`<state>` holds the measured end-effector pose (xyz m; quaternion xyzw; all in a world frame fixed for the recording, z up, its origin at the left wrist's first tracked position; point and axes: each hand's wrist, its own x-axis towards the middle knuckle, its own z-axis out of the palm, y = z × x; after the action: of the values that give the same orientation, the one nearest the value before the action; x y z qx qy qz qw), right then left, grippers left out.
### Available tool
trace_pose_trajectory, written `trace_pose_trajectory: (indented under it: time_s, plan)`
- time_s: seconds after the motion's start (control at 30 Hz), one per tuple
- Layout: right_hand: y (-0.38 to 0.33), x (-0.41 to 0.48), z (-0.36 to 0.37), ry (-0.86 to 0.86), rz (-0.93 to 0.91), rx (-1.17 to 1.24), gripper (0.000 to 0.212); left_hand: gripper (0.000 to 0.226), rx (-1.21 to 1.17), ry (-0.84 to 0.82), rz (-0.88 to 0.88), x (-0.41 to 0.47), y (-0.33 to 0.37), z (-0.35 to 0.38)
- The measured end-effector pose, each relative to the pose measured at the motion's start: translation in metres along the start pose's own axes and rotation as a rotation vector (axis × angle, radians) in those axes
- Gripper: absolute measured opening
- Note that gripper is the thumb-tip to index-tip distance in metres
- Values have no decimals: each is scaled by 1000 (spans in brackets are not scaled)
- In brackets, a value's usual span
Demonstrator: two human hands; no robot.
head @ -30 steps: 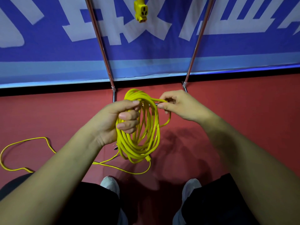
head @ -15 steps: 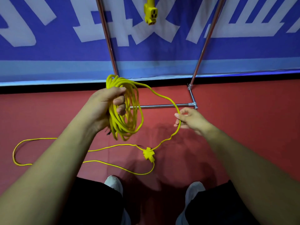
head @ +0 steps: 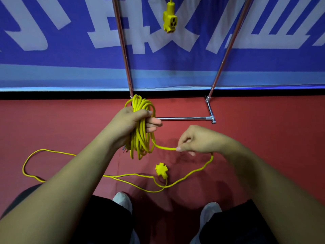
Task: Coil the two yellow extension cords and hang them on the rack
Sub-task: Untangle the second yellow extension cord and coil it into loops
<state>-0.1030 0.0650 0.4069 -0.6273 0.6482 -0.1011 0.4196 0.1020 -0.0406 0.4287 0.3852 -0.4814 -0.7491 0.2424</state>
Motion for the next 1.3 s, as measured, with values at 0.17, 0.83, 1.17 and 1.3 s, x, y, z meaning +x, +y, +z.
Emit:
trace_pose_trajectory:
  time_s: [0.17,0.83,1.17,1.3]
  plan:
    - [-22,-19,-20,-15,-178,412,9,9,273,-229,-60,-8,-8,15]
    - [44,19,-32,412,-123,837,9,35,-66,-360,-186,-11,-2,7]
    - [-28,0,-21,438,-372,366,8,50,-112,-447,-164,-9,-9,11]
    - [3,3,-26,303,-280,248,16,41,-252,-464,-155,-7,-3,5]
